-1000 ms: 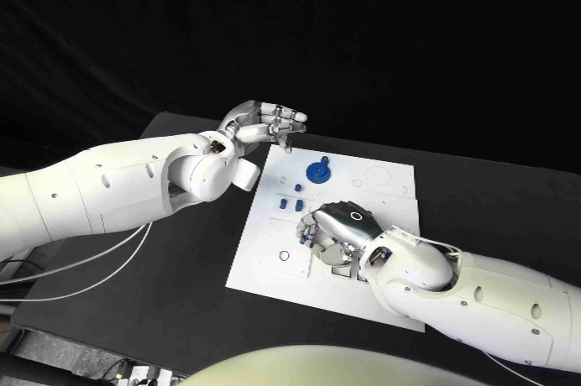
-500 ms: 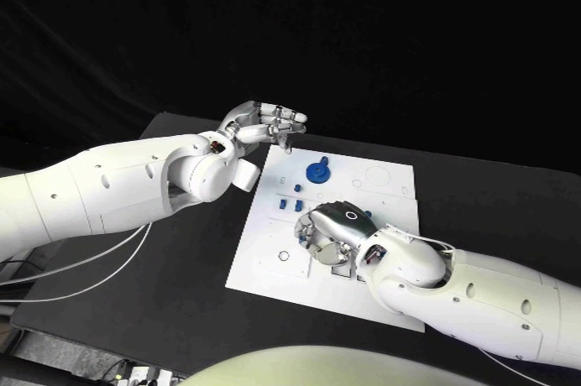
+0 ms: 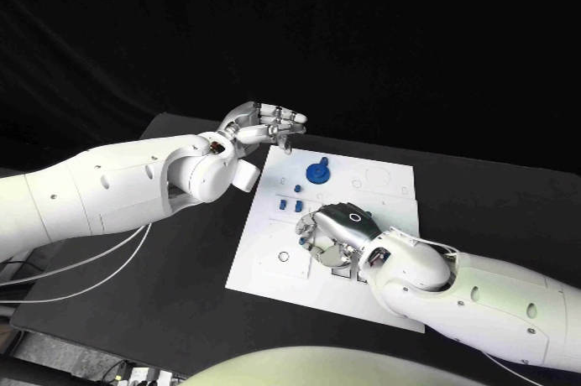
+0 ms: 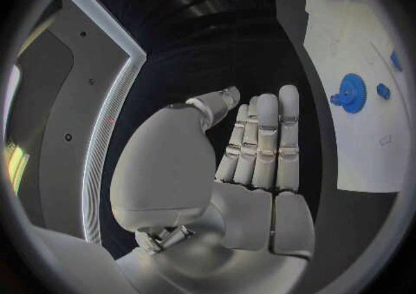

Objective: Assemble the parts on the task board

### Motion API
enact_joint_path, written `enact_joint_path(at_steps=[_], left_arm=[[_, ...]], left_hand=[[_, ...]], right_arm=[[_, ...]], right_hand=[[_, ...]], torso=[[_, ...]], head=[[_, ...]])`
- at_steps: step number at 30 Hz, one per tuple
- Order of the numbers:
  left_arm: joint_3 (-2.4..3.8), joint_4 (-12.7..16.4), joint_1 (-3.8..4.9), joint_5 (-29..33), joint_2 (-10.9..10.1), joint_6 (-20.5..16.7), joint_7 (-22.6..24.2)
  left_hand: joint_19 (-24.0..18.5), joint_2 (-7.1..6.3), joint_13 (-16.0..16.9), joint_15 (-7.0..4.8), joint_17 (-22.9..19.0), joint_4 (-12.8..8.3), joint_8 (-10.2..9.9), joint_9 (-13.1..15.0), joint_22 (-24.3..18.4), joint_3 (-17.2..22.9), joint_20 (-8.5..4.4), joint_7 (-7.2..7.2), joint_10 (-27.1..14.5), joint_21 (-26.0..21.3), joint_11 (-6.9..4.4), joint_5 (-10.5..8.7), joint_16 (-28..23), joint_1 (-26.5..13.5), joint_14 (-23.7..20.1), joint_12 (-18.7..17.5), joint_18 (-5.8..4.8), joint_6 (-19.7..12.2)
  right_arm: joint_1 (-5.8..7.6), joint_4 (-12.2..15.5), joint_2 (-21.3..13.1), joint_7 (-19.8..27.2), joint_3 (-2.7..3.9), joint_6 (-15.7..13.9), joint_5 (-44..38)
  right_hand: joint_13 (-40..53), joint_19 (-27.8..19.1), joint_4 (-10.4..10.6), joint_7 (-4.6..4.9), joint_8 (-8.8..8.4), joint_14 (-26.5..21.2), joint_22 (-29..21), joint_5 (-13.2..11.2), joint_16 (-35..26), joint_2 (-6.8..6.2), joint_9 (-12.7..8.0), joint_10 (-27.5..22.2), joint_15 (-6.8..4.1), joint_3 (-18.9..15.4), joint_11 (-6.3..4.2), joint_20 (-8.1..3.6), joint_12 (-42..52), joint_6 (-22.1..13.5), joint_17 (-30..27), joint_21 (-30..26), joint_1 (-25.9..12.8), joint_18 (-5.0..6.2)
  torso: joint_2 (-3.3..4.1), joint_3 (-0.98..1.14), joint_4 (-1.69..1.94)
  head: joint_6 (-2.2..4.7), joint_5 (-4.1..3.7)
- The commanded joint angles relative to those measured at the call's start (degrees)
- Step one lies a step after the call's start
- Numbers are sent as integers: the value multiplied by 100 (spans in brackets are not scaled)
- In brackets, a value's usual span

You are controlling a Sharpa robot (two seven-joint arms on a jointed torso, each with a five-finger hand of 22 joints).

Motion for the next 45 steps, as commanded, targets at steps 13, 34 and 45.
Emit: enact_joint_path(at_steps=[13,34,45], left_arm=[[4,18,7,-12,-40,94,7],[-1,2,7,-9,-24,135,-20],[-8,0,6,-8,-21,144,-30]], left_hand=[[-28,4,10,-14,-9,-1,-19,-8,-6,-48,22,-7,-52,-32,8,24,22,-7,-35,22,78,-39],[-28,14,27,-10,-9,-9,-18,-8,-8,-61,31,-6,-85,-35,10,25,52,3,-43,61,82,-50],[-28,15,29,-10,-10,-10,-17,-8,-8,-63,32,-6,-87,-35,9,24,54,5,-44,66,82,-50]], right_arm=[[323,617,-897,-33,96,-204,774],[927,608,-1816,369,70,1011,1198],[841,398,-1522,85,34,854,994]], right_hand=[[-41,-61,80,-45,-112,180,813,204,-101,-230,-35,-205,17,-338,-29,60,36,-92,-137,-243,-143,76],[-399,-200,311,-202,-342,206,484,577,-16,67,-104,-857,68,-2006,39,98,325,-157,-48,-900,350,189],[-454,-140,356,-108,-364,209,514,286,-17,295,-136,-663,23,-1780,-13,60,517,-24,-97,-842,556,175]], torso=[[-6,-11,-7],[-38,-24,-38],[-19,-26,-30]], head=[[136,-212],[286,-493],[285,-485]])
